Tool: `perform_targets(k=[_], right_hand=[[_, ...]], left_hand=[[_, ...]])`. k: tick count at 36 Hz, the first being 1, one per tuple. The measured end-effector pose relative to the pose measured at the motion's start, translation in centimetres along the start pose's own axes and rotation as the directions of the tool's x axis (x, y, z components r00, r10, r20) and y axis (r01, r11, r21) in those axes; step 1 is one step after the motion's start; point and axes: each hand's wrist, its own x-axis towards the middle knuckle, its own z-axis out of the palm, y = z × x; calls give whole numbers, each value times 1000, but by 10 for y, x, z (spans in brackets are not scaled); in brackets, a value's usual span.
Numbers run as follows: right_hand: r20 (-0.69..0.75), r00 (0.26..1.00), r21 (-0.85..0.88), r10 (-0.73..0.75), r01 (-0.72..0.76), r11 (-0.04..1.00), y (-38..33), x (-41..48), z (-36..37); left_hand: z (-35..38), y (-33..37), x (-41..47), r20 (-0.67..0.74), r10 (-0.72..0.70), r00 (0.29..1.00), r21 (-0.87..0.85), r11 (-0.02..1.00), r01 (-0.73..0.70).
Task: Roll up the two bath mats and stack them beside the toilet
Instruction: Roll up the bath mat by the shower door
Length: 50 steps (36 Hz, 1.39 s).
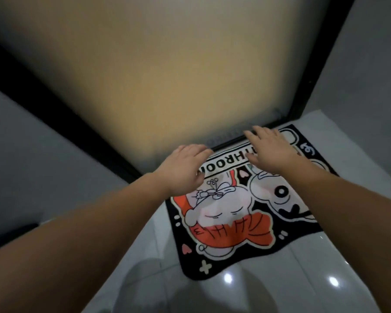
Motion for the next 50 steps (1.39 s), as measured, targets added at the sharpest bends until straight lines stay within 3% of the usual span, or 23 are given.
perform_targets(k=[3,7,11,16,25,29,37,45,50], right_hand=[[45,989,52,141,-143,988,34,-6,21],[156,957,-60,246,-239,969,73,-27,47],[184,928,-115,323,-306,945,92,-59,39],[167,886,-108,433,-420,901,100,-99,25],[373,711,-63,596,-621,781,122,-120,45],[449,682,6,577,-648,761,143,-99,74],[449,678,106,582,-687,719,174,-58,121],[506,598,258,621,-792,553,198,-62,152],[429,622,292,654,-781,552,202,-55,152]], left_hand=[[19,8,36,20,128,992,47,991,-129],[60,14,74,61,220,974,93,970,-224],[85,19,108,173,276,946,16,959,-282],[91,42,144,-18,383,924,-177,908,-380],[96,76,157,-53,394,918,-359,850,-386],[97,73,154,-78,460,884,-306,833,-460],[92,69,152,-57,311,949,-292,903,-314],[100,82,146,-10,290,957,-283,917,-281],[97,88,151,-26,258,966,-290,923,-254]])
